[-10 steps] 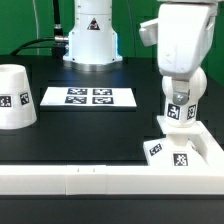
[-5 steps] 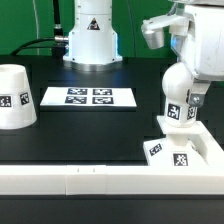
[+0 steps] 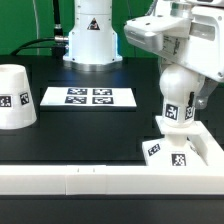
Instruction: Assemble lamp
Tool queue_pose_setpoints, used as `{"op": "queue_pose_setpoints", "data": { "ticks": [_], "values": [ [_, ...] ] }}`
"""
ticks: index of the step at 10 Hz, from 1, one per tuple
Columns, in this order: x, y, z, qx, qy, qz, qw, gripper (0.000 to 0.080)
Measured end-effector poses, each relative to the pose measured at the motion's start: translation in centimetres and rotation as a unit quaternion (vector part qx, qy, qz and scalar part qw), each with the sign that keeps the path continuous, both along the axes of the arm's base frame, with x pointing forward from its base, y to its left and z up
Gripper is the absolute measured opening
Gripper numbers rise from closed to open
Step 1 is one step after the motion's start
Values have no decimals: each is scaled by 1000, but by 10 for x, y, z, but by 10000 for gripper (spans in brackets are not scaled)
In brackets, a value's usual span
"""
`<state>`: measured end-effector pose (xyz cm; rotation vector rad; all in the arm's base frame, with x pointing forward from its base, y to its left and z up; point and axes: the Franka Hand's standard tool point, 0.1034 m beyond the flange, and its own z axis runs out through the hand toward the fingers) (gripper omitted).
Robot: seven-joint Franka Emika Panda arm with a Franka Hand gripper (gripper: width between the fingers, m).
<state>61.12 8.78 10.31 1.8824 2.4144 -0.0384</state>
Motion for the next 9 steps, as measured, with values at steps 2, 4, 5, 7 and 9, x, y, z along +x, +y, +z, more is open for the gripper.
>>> {"op": "queue_pose_setpoints", "data": {
  "ticks": [2,4,5,7,9],
  "values": [
    [1,-1,0,0,0,-3,1000,580],
    [1,-2,0,0,-1,-5,1000,571],
    [1,-2,0,1,-1,-12,1000,571],
    [0,-2,0,6,1,-60,998,571],
    [-1,-2,0,7,9,-173,985,571]
  ]
}}
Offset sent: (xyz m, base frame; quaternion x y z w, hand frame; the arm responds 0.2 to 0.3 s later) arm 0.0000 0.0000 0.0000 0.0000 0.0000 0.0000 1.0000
